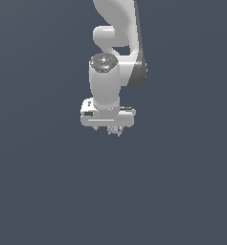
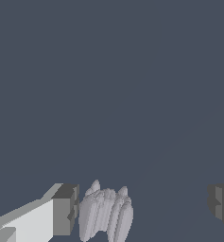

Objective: Pick up the object and move it to a goal position.

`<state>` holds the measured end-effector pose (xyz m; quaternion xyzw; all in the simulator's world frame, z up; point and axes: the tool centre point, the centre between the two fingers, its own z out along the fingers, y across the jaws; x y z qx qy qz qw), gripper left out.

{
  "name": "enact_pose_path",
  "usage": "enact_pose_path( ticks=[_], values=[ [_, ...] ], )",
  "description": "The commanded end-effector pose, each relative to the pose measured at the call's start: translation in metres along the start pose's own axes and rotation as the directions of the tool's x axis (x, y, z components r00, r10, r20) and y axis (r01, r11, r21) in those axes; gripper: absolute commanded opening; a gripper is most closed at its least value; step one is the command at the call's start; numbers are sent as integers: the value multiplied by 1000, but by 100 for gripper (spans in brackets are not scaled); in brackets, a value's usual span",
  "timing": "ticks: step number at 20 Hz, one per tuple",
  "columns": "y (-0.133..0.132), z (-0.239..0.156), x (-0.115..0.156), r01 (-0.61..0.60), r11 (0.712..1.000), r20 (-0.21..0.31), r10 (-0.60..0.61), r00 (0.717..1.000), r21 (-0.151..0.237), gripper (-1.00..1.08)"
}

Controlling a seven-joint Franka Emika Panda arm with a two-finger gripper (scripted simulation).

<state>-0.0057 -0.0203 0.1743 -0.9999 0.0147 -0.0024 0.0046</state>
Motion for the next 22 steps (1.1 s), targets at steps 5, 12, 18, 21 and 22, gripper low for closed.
enact_pose_path(
  ticks=[5,12,18,21,22],
  values=[
    [11,-2,1,-10,1000,-4,10,1000,-9,100],
    [36,-9,4,-39,999,-14,38,999,-30,100],
    [34,-6,2,-10,1000,-12,10,1000,-29,100],
    [32,-3,-1,24,999,-11,-24,1000,-30,100],
    [32,-2,-2,38,999,-10,-39,999,-30,100]
  ],
)
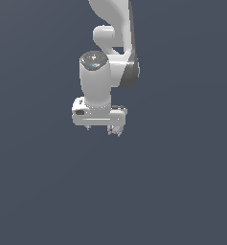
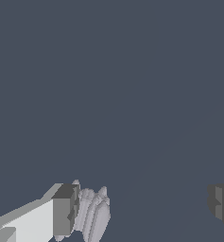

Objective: Pick up the object and move it to a goal position.

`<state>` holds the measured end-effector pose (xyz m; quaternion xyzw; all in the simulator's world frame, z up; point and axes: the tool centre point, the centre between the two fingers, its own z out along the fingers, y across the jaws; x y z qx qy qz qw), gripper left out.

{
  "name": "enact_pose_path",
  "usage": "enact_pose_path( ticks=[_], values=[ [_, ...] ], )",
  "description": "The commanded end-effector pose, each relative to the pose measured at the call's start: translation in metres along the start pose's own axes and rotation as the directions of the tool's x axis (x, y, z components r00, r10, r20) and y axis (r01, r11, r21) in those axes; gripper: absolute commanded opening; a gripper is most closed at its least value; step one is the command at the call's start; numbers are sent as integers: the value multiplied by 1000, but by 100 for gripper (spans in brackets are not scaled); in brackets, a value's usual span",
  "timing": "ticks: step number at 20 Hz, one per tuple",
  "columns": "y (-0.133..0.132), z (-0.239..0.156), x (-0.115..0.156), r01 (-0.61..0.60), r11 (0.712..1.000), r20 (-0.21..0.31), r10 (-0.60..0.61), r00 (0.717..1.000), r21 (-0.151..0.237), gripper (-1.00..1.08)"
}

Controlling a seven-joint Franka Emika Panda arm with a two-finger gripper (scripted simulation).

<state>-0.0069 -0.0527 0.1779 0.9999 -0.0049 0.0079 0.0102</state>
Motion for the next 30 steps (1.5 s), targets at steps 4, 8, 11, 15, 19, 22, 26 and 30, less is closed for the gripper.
enact_pose_path(
  ticks=[4,8,11,15,19,22,26,30],
  values=[
    [-4,7,-6,90,996,2,-90,996,0,100],
    [-9,14,-13,183,983,3,-183,983,1,100],
    [-13,20,-19,267,964,4,-267,964,2,100],
    [-19,29,-28,379,925,5,-379,925,4,100],
    [-25,37,-37,487,873,6,-487,873,7,100],
    [-29,43,-44,563,826,5,-563,826,9,100],
    [-35,50,-54,658,753,4,-658,753,12,100],
    [-41,58,-64,744,669,2,-744,669,14,100]
  ],
)
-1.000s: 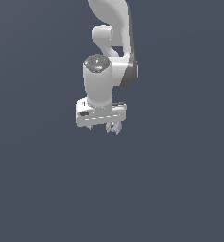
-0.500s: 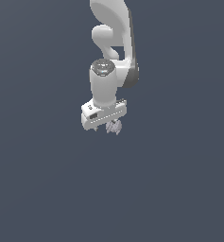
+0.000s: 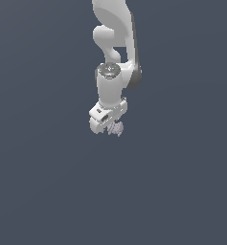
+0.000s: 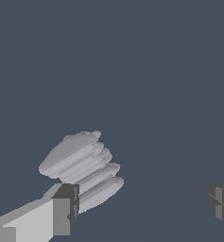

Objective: Pick up the object and move it to a goal position.

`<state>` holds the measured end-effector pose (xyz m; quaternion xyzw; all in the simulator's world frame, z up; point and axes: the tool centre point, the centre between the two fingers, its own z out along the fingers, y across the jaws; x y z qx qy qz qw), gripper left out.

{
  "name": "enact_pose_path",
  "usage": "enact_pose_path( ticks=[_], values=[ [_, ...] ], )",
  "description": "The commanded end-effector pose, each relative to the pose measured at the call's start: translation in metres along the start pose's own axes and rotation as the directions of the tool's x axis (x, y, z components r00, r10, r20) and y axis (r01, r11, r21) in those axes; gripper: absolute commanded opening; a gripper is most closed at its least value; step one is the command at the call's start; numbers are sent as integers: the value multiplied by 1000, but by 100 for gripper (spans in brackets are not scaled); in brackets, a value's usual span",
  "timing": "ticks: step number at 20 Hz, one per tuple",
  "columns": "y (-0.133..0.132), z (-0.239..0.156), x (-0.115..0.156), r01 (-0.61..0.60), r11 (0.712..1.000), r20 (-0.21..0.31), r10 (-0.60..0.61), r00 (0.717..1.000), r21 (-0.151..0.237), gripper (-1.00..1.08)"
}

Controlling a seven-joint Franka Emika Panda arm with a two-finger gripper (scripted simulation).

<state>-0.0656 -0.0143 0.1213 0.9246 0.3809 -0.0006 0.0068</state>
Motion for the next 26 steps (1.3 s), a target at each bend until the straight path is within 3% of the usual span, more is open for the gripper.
enact_pose_path(
  ticks=[1,6,14,20,26],
  values=[
    [-7,5,-2,77,997,-1,-77,997,1,100],
    [-22,13,-5,226,974,-3,-226,974,4,100],
    [-41,24,-10,414,910,-8,-414,910,7,100],
    [-50,28,-12,488,873,-10,-488,873,7,100],
    [-53,30,-13,513,859,-11,-512,859,7,100]
  ],
)
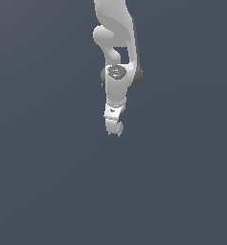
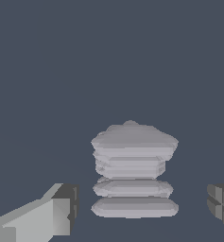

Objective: Pick up the object and move it to a goal position.

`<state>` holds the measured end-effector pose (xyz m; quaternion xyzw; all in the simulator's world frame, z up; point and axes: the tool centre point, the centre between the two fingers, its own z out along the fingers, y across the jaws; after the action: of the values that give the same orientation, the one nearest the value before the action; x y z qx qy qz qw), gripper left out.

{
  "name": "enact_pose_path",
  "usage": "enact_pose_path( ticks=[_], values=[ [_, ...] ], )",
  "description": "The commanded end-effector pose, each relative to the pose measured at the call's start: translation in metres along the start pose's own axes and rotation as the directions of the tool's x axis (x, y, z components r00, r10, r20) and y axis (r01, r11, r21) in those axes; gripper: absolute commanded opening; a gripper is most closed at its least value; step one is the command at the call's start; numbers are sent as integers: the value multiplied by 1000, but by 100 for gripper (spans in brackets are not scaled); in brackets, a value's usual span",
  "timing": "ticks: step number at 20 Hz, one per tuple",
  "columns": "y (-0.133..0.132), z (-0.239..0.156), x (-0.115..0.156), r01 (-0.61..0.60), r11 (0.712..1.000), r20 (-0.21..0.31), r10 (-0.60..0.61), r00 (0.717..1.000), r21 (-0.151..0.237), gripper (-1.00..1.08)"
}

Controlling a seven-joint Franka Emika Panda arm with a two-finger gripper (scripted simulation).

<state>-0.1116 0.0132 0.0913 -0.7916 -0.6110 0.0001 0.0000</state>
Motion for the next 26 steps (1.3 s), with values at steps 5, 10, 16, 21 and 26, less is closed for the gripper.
enact_pose_path(
  ticks=[5,10,16,21,26],
  values=[
    [0,5,0,1,1000,0,-1,1000,0,100],
    [-1,23,0,3,1000,0,-3,1000,0,100],
    [-1,46,0,5,1000,0,-5,1000,0,100],
    [-1,50,0,5,1000,0,-5,1000,0,-100],
    [-1,50,0,5,1000,0,-5,1000,0,-100]
  ],
)
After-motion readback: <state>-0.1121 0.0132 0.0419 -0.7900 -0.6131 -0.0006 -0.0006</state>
